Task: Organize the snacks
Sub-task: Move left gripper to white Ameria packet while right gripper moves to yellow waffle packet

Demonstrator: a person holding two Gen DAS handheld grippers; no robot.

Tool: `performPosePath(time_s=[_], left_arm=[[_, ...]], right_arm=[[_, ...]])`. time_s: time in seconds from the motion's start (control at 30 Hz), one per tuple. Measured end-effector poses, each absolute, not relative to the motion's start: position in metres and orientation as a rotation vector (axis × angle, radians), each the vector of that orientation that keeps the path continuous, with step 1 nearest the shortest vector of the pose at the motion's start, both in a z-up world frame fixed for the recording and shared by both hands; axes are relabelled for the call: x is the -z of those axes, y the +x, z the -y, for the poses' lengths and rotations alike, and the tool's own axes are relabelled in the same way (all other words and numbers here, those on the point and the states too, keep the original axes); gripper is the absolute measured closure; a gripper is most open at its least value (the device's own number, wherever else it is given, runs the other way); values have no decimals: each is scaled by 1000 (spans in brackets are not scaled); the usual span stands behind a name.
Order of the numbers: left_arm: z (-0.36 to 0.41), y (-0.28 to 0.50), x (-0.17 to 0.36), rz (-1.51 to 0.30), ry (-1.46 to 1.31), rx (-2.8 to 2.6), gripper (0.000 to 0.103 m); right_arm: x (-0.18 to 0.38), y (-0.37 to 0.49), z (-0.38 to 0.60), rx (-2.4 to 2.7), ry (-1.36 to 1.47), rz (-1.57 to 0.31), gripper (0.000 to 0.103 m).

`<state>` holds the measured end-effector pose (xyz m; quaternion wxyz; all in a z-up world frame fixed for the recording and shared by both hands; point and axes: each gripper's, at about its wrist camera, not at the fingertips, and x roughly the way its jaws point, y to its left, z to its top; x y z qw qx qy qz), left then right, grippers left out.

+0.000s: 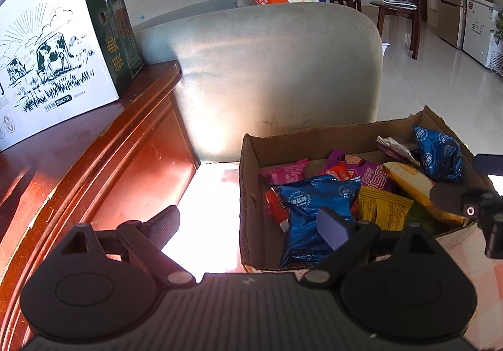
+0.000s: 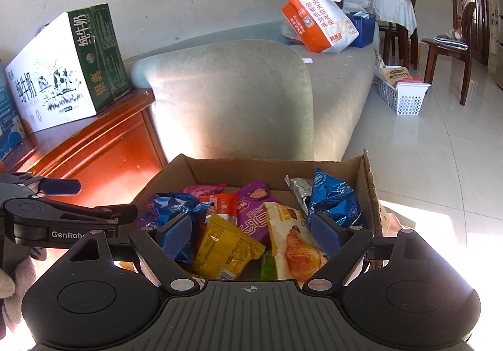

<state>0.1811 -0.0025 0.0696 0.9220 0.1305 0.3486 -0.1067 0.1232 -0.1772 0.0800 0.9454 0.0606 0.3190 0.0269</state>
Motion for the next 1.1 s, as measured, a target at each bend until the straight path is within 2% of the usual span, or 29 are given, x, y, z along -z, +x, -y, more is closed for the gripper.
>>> performPosePath(time_s=[0.47,0.7,1.1], left_arm=[[-41,165,-36,-753,354,255,10],[-67,174,-1,-793,347,251,10],[-92,195,36,-790,164,231,10]], right_arm=[[-63,101,143,-137,94,-708,18],[-51,74,130,-112,95,-728,18],[0,30,104,-34,125,-836,16]])
